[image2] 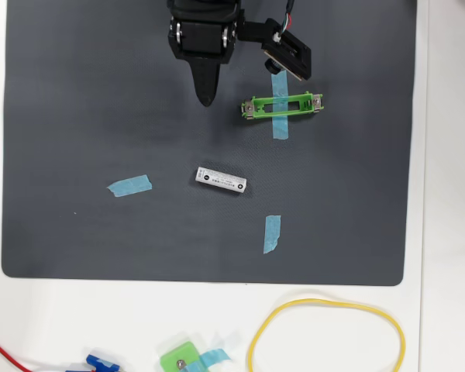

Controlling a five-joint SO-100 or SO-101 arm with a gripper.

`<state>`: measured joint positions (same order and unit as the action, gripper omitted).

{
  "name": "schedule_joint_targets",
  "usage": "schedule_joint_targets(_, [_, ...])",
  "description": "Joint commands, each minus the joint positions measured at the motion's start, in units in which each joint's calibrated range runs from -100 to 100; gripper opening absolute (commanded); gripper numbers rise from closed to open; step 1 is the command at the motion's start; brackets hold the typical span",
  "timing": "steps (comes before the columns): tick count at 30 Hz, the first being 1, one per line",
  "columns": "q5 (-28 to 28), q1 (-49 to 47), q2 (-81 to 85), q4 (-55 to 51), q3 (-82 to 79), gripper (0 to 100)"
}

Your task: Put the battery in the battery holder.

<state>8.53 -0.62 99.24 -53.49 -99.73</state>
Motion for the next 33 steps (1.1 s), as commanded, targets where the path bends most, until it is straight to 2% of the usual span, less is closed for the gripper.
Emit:
schedule_joint_targets(1, [0.34,0.98,0.25,0.08,-0.27,0])
schedule_joint_targets(33, [0.34,-1.51,0.25,3.14,-0.27,0])
